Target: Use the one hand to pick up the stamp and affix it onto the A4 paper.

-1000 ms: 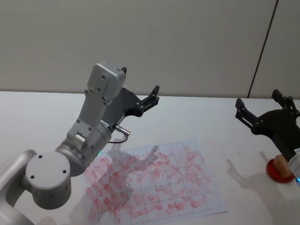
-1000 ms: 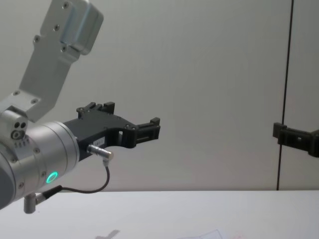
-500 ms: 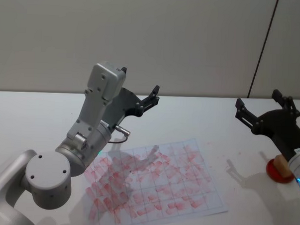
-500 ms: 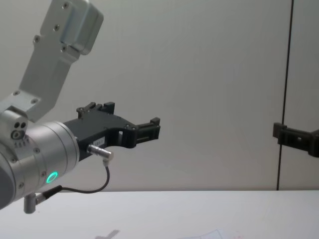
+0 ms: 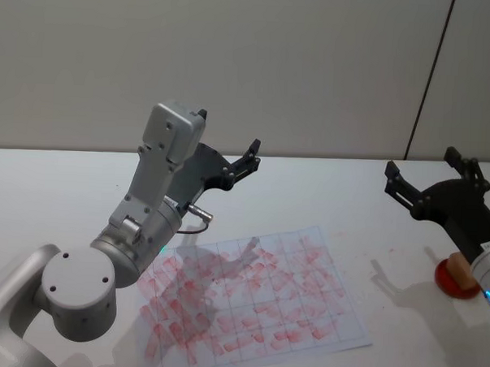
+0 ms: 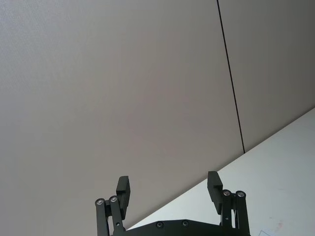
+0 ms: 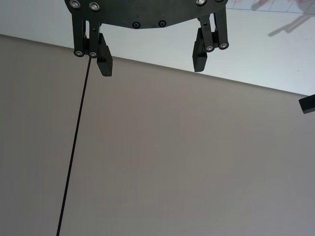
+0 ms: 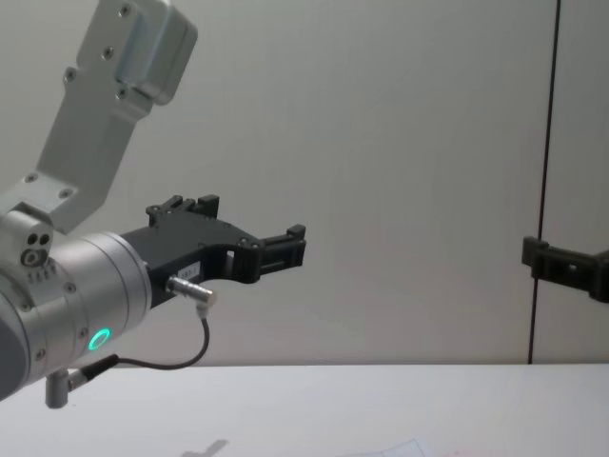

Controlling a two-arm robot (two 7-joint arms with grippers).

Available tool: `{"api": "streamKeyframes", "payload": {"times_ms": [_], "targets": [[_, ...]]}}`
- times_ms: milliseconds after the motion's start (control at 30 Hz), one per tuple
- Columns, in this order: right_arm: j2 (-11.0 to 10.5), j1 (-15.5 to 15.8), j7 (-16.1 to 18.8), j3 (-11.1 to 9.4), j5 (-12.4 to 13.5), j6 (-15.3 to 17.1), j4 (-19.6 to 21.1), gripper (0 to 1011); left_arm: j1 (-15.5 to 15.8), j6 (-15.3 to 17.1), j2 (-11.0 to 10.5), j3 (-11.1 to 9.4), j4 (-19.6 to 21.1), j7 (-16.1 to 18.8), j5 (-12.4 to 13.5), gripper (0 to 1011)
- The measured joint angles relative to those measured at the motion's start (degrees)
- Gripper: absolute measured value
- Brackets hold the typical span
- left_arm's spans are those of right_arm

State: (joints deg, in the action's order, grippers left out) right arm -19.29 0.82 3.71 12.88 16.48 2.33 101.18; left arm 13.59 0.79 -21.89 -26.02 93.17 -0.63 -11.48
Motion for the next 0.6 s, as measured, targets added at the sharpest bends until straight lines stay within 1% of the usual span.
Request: {"api": "streamKeyframes", "payload": {"times_ms": [67, 233, 367, 467, 500, 600], "targets": [[0.0, 0.0, -0.2, -0.1, 0.1, 0.4, -0.1, 1001, 0.0, 0.0, 0.0, 0.0, 0.0, 0.0, 0.0, 1001], [0.0, -0.1, -0.8, -0.4, 0.7, 2.7, -0.2, 1001, 0.0, 0.0, 0.0, 0.0, 0.0, 0.0, 0.0, 1001], [-0.2, -0.1, -1.4, -0.7, 1.3, 5.1, -0.3, 1001, 0.0, 0.0, 0.0, 0.0, 0.0, 0.0, 0.0, 1001], [-0.5, -0.3, -2.0, -1.1, 1.8, 7.9, -0.3, 1001, 0.0, 0.0, 0.0, 0.0, 0.0, 0.0, 0.0, 1001], [-0.5, -0.3, -2.0, -1.1, 1.8, 7.9, -0.3, 1001, 0.0, 0.0, 0.0, 0.0, 0.0, 0.0, 0.0, 1001], [-0.7, -0.3, -2.5, -1.5, 2.3, 10.4, -0.4, 1001, 0.0, 0.0, 0.0, 0.0, 0.0, 0.0, 0.0, 1001]]}}
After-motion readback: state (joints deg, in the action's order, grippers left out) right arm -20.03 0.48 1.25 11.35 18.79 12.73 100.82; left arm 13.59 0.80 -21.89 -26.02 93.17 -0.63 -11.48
